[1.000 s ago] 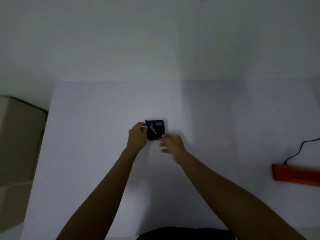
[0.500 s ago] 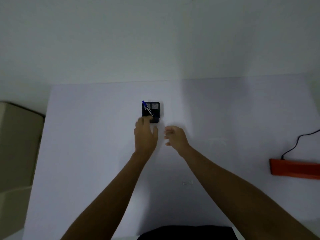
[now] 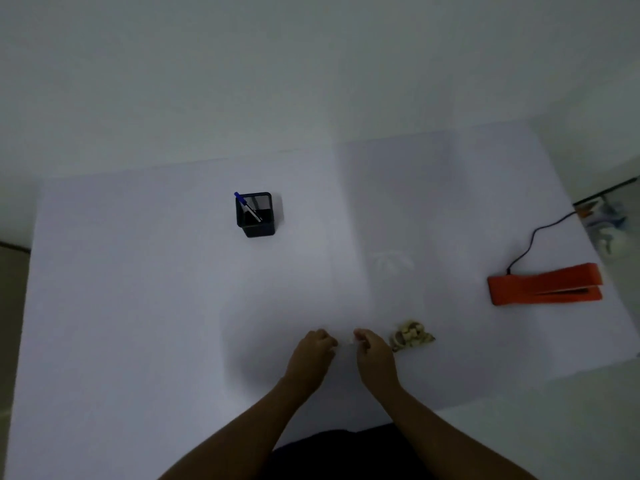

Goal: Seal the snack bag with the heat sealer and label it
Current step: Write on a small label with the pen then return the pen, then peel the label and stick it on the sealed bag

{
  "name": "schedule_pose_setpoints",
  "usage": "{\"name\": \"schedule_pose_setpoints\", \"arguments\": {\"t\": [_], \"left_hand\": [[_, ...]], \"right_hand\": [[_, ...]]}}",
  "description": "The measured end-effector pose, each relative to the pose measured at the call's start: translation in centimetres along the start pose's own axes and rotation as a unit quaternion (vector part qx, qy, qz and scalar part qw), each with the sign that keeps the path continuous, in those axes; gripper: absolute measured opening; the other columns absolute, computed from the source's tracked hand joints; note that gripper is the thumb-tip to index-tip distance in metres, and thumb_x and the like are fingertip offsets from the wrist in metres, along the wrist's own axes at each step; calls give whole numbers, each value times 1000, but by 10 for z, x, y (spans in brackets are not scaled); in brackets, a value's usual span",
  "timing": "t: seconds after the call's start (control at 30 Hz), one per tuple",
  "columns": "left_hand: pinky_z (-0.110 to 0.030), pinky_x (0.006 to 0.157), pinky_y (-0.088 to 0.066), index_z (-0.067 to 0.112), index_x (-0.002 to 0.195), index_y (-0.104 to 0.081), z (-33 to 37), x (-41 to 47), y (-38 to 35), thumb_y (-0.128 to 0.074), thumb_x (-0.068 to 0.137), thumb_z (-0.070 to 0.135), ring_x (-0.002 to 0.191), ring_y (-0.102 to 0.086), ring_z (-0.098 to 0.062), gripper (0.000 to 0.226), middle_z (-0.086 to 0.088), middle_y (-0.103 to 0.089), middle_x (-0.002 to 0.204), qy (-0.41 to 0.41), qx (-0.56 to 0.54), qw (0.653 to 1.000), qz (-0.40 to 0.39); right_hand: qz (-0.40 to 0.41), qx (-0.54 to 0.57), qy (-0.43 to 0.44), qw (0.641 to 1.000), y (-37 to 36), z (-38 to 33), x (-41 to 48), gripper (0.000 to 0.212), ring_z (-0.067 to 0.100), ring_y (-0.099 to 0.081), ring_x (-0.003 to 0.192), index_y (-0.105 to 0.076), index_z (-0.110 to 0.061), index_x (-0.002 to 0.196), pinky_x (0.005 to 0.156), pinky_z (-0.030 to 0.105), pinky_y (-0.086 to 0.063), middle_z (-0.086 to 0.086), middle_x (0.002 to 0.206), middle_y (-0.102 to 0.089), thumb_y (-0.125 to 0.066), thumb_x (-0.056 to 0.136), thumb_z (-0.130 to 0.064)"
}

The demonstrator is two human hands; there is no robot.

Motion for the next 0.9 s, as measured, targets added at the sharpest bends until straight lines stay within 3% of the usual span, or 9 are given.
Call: {"name": "schedule_pose_setpoints", "arguments": {"t": [0.2, 0.3, 0.47, 0.7, 0.9], "left_hand": [[-38, 68, -49, 6, 87, -64, 6, 13, -2, -50, 94, 20, 82, -59, -27, 21, -9, -58, 94, 36, 20, 999, 6], [-39, 72, -51, 7, 99, -61, 9, 19, -1, -53, 93, 20, 85, -60, -28, 16, -9, -58, 100, 51, 2, 999, 3], [-40, 73, -54, 14, 110, -57, 9, 19, 1, -55, 91, 25, 86, -61, -26, 22, -6, -58, 107, 68, 4, 998, 4], [-37, 72, -53, 15, 114, -54, 8, 20, -1, -53, 94, 28, 90, -61, -27, 24, -8, -57, 111, 73, 38, 997, -5], [-39, 77, -52, 16, 117, -53, 2, 17, -2, -52, 92, 43, 89, -62, -26, 36, -6, -60, 110, 85, 29, 996, 18]], "right_hand": [[-33, 7, 2, 999, -9, 9, -3, 36, 23, -58, 120, -60, -5, 130, 97, 13, -34, 9, 130, -63, -44, 98, -2], [-16, 42, -12, 999, -9, 11, 1, 34, 21, -61, 111, -62, -6, 126, 94, 17, -40, 10, 122, -67, -52, 94, 0], [-7, 109, -41, 993, -10, 16, 11, 26, 21, -65, 94, -67, -11, 111, 88, 38, -55, 7, 101, -70, -66, 86, -4], [-6, 117, -41, 992, -12, 13, 22, 18, 17, -62, 85, -67, -11, 100, 71, 19, -45, 1, 89, -66, -67, 83, -3], [-50, 133, -35, 989, -19, 7, 25, 18, 17, -62, 83, -65, -13, 95, 67, 14, -47, 3, 88, -66, -72, 80, -6]]}}
Point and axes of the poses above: each hand's wrist, its own x-axis towards the middle knuckle, its own y-axis out of the back of the hand, z = x × y, the point moved 7 cm from there along x, towards the middle knuckle
